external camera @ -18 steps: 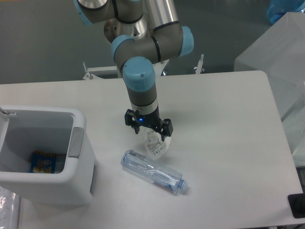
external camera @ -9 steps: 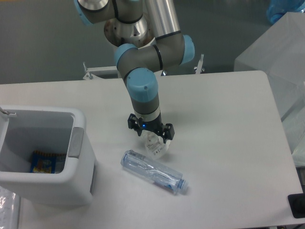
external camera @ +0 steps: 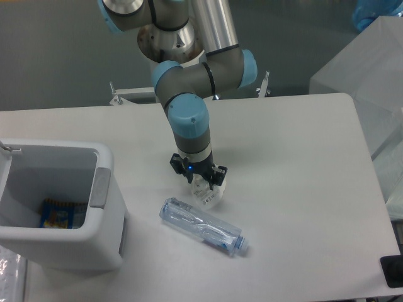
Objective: Place the trash in the trash can
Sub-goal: 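Lower the gripper onto the white paper and close on it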
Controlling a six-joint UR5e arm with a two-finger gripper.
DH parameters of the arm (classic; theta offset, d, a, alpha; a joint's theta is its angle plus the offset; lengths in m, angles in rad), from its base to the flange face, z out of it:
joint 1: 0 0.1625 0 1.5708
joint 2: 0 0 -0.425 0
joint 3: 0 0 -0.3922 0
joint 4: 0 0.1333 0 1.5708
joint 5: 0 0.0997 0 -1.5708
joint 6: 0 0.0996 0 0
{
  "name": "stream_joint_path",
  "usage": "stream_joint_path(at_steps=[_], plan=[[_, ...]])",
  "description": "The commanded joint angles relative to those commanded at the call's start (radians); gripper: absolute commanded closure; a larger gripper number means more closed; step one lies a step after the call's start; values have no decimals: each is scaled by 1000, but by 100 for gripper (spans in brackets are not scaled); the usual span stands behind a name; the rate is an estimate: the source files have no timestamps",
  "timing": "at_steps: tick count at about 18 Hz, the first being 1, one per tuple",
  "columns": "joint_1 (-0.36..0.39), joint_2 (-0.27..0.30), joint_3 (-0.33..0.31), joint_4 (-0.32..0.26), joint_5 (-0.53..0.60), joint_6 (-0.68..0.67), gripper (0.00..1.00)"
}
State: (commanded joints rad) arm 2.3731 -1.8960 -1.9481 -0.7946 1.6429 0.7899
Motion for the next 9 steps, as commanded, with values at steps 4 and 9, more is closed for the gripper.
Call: stream_joint_path(at_steps=[4,9], plan=[[6,2,3,-5,-2,6,93],[28,35,41,-18,-12,11,94]])
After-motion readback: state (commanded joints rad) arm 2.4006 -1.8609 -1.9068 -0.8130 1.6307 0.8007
